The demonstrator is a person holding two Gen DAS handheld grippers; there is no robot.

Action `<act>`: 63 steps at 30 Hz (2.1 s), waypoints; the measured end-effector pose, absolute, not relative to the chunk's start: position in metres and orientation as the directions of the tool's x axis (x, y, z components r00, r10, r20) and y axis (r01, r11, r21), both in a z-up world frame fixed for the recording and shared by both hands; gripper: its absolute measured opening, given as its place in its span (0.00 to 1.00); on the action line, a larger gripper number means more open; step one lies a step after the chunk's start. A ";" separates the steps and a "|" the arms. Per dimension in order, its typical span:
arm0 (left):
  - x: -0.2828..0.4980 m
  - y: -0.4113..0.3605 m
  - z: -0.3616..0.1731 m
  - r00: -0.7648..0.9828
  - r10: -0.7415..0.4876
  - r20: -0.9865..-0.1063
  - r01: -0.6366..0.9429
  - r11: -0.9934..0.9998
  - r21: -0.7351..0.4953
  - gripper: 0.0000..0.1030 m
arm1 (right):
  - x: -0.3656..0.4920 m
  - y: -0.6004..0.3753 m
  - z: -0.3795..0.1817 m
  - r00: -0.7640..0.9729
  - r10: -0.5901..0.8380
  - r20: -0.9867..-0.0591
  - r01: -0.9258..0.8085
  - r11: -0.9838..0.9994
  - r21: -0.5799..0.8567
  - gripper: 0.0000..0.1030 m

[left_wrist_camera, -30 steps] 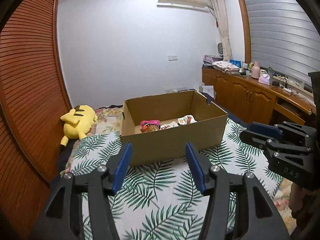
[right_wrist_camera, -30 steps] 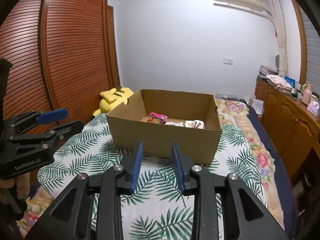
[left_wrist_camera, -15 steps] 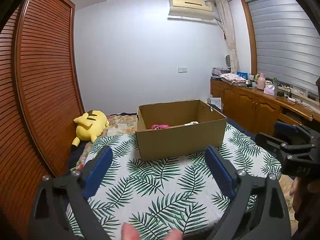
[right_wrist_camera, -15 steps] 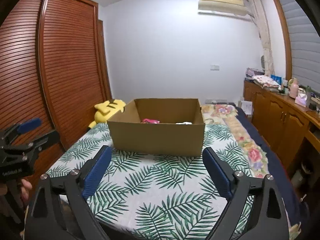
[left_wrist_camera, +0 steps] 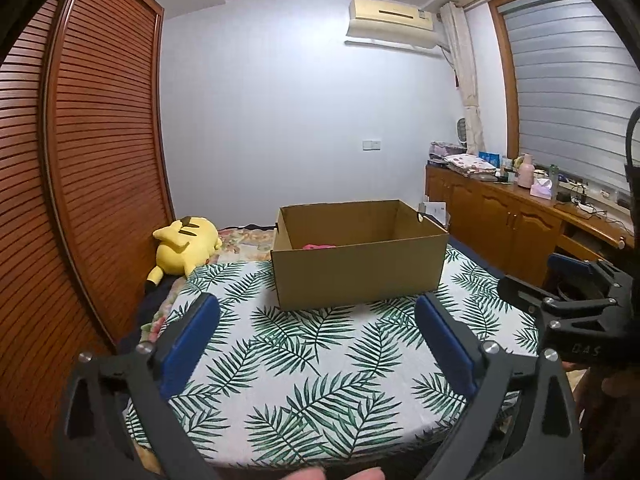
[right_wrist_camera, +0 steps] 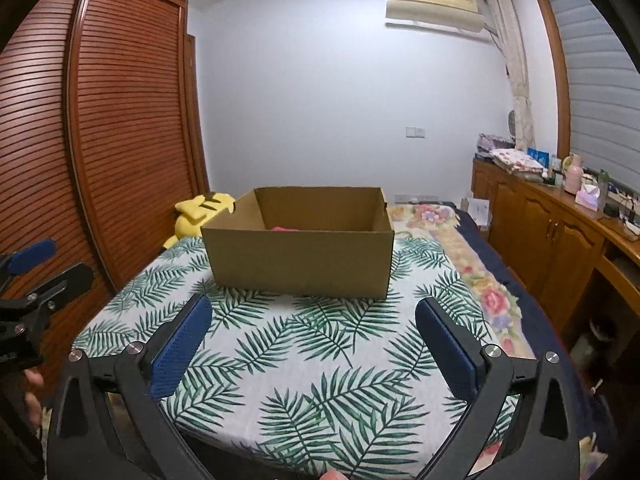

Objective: Organize snacks

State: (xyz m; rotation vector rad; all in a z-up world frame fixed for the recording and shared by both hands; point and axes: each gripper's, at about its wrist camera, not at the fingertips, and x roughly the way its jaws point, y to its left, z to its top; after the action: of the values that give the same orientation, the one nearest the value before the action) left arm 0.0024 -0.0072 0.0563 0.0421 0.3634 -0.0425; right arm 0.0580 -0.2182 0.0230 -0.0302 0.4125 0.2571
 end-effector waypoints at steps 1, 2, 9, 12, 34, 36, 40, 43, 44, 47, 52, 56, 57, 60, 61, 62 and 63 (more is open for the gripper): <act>0.001 -0.007 0.056 0.933 -0.036 -0.358 0.049 0.998 0.029 0.97 | 0.057 -0.218 0.022 0.885 0.240 -0.399 -0.252 0.967 0.023 1.00; 0.001 -0.006 0.055 0.932 -0.038 -0.361 0.050 0.999 0.022 0.97 | 0.056 -0.218 0.022 0.886 0.238 -0.398 -0.250 0.968 0.023 1.00; -0.004 -0.006 0.047 0.928 -0.025 -0.371 0.035 0.999 0.019 0.99 | 0.050 -0.220 0.018 0.892 0.223 -0.393 -0.236 0.972 0.016 1.00; -0.004 -0.005 0.044 0.927 -0.026 -0.373 0.036 0.999 0.019 0.99 | 0.048 -0.220 0.016 0.894 0.218 -0.393 -0.232 0.973 0.013 1.00; -0.004 0.000 0.039 0.926 0.010 -0.378 0.002 1.000 0.031 0.99 | 0.044 -0.222 0.012 0.896 0.196 -0.397 -0.209 0.978 0.011 1.00; -0.003 0.000 0.038 0.925 0.010 -0.379 0.002 1.000 0.030 0.99 | 0.044 -0.223 0.012 0.896 0.195 -0.398 -0.207 0.978 0.013 1.00; -0.003 0.000 0.038 0.925 0.011 -0.379 0.000 1.000 0.030 0.99 | 0.044 -0.223 0.011 0.897 0.192 -0.399 -0.204 0.979 0.012 1.00; -0.004 0.000 0.038 0.926 0.014 -0.377 -0.003 1.000 0.031 0.99 | 0.044 -0.224 0.012 0.896 0.193 -0.400 -0.205 0.979 0.014 1.00; -0.004 0.000 0.038 0.926 0.016 -0.376 -0.004 0.999 0.032 0.99 | 0.044 -0.224 0.012 0.896 0.193 -0.399 -0.204 0.979 0.014 1.00; -0.005 0.001 0.038 0.927 0.021 -0.373 -0.010 0.999 0.031 0.99 | 0.044 -0.224 0.012 0.896 0.195 -0.400 -0.206 0.978 0.014 1.00; -0.004 0.002 0.038 0.927 0.025 -0.375 -0.015 0.999 0.032 0.99 | 0.043 -0.224 0.012 0.897 0.193 -0.397 -0.206 0.978 0.012 1.00; -0.003 0.003 0.037 0.926 0.026 -0.378 -0.014 0.999 0.033 0.99 | 0.043 -0.224 0.013 0.898 0.193 -0.395 -0.206 0.978 0.009 1.00; -0.003 0.002 0.038 0.925 0.025 -0.378 -0.014 0.999 0.033 0.99 | 0.043 -0.224 0.013 0.898 0.193 -0.395 -0.206 0.979 0.009 1.00; -0.002 0.002 0.038 0.925 0.028 -0.379 -0.015 0.999 0.036 0.99 | 0.044 -0.223 0.013 0.899 0.194 -0.394 -0.206 0.978 0.010 1.00; -0.002 0.002 0.038 0.925 0.029 -0.378 -0.016 0.999 0.036 0.99 | 0.044 -0.223 0.013 0.899 0.193 -0.392 -0.205 0.979 0.010 1.00; -0.002 0.003 0.038 0.925 0.028 -0.378 -0.016 0.999 0.035 0.99 | 0.044 -0.223 0.013 0.900 0.192 -0.392 -0.205 0.979 0.009 1.00; -0.002 0.003 0.038 0.926 0.028 -0.378 -0.016 0.999 0.034 0.99 | 0.044 -0.223 0.013 0.900 0.193 -0.391 -0.205 0.979 0.010 1.00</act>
State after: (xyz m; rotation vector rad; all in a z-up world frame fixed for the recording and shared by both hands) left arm -0.0022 0.0027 0.0384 0.0304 0.3878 0.0228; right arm 0.0440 -0.2226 0.0135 -0.0318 0.4018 0.2059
